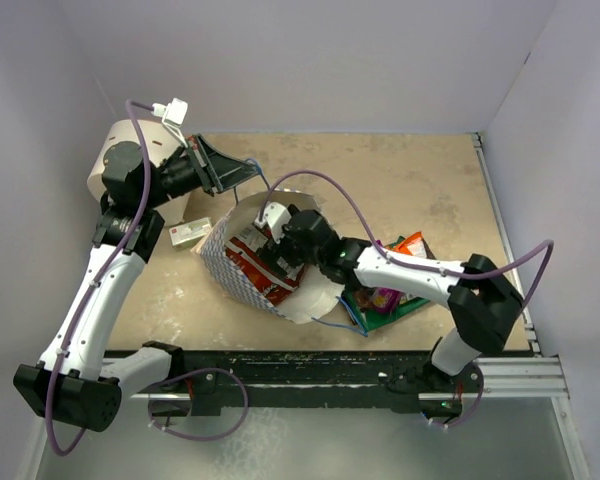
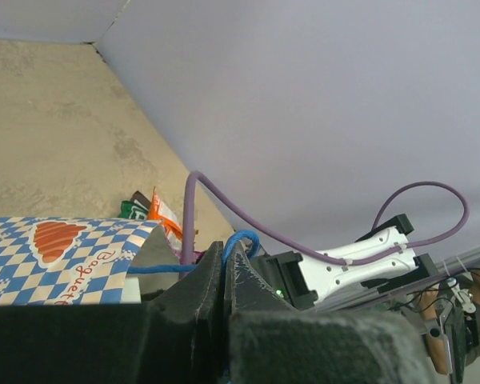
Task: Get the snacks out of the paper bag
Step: Take out the snack from the paper bag.
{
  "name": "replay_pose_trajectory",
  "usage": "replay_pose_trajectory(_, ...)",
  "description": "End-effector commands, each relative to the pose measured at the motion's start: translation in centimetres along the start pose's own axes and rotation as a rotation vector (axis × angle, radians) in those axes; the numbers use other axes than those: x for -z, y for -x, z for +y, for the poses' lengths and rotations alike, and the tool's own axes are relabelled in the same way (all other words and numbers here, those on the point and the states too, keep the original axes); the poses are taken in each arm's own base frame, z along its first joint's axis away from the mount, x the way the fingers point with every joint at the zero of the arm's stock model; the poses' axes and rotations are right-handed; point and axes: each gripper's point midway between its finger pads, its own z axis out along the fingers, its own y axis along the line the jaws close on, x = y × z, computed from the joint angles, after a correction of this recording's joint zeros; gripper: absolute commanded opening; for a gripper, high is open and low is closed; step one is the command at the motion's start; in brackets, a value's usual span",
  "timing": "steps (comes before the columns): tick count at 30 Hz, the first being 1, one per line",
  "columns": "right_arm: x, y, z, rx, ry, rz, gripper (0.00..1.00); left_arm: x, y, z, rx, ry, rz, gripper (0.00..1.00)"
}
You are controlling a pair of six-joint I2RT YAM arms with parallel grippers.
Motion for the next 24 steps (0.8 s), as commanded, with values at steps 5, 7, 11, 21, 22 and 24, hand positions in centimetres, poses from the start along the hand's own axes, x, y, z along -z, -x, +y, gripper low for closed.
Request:
replay_pose_trajectory(5, -3.3, 1.6, 1.4, -0.054, 0.184, -0.081, 1.0, 0.1, 0.9, -1.9, -0.045, -0.048, -0.016, 0.0)
replay_pose_trajectory(7, -4.0, 1.3, 2.3, -0.051, 0.231, -0.076, 1.0, 0.1, 1.0, -2.0, -0.047, -0.047, -0.018, 0.0)
replay_pose_trajectory(11, -4.8, 0.2, 3.1, -0.045, 0.271, -0.036, 0.89, 0.0, 1.1, -1.9, -0.047, -0.043, -0.021, 0.0)
replay_pose_trajectory(21, 0.7, 5.5, 3.7, -0.123, 0.339, -0.169, 0.0, 0.0, 1.5, 0.1, -0.032, 0.07, -0.058, 0.0)
replay_pose_trajectory(22, 1.5, 6.4, 3.3, -0.128, 0.326, -0.196, 0.0, 0.0, 1.6, 0.2, -0.033, 0.075, -0.059, 0.0)
replay_pose_trajectory(24, 3.2, 8.1, 2.9, -0.133, 0.316, -0.244, 0.0, 0.1, 1.7, 0.4, -0.041, 0.091, -0.062, 0.0)
